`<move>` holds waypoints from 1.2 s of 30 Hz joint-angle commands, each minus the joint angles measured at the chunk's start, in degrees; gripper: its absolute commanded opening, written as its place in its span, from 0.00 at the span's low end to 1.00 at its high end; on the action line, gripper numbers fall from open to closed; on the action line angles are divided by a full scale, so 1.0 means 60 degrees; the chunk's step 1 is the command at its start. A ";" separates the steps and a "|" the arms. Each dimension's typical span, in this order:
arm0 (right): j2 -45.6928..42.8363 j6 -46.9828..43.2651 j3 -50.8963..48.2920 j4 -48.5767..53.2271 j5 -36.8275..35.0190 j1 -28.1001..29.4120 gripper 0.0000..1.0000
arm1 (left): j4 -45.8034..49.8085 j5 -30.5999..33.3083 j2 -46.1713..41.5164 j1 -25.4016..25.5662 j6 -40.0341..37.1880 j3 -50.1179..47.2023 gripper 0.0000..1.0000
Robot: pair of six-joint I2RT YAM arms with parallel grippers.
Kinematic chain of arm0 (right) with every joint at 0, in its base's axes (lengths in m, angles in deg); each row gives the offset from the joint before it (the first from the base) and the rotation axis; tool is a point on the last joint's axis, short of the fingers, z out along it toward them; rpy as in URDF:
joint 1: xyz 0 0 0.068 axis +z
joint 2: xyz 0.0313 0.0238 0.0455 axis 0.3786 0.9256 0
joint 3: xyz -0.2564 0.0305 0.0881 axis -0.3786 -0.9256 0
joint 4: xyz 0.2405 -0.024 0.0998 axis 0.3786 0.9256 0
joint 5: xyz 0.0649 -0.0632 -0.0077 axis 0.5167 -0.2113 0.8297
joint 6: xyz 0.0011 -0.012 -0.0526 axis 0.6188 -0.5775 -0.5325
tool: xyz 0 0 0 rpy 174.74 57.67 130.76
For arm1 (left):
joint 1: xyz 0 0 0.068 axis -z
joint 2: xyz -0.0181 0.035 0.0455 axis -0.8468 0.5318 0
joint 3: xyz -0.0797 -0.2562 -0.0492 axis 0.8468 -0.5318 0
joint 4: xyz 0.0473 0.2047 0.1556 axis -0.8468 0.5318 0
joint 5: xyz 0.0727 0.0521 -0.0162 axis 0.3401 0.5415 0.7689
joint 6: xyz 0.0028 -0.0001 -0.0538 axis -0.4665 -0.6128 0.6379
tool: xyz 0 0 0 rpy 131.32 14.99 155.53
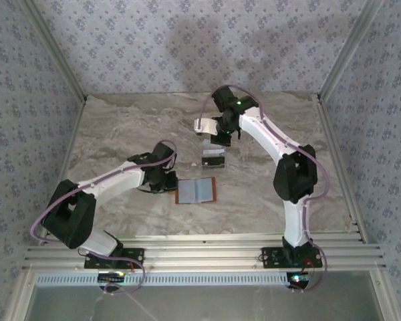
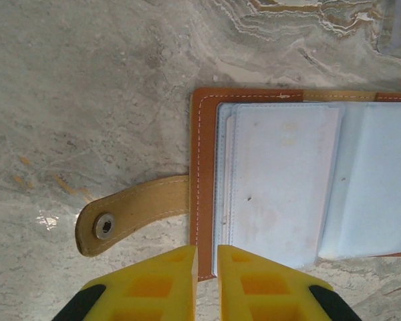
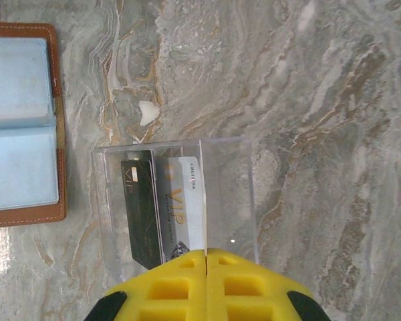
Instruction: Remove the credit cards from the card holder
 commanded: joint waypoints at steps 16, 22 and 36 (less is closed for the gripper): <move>0.1806 -0.1126 0.0887 0.1733 -0.0342 0.0112 0.00 | 0.0093 0.0068 -0.0237 -0.0179 0.0111 -0.0260 0.17; 0.2092 -0.1121 0.0991 0.1720 -0.0363 0.0188 0.00 | 0.0077 0.0077 -0.0298 -0.0205 0.0132 -0.0348 0.17; 0.1349 -0.0482 0.1066 0.0740 -0.1040 0.0224 0.24 | 0.0045 0.0079 -0.0410 -0.0264 0.0137 -0.0381 0.17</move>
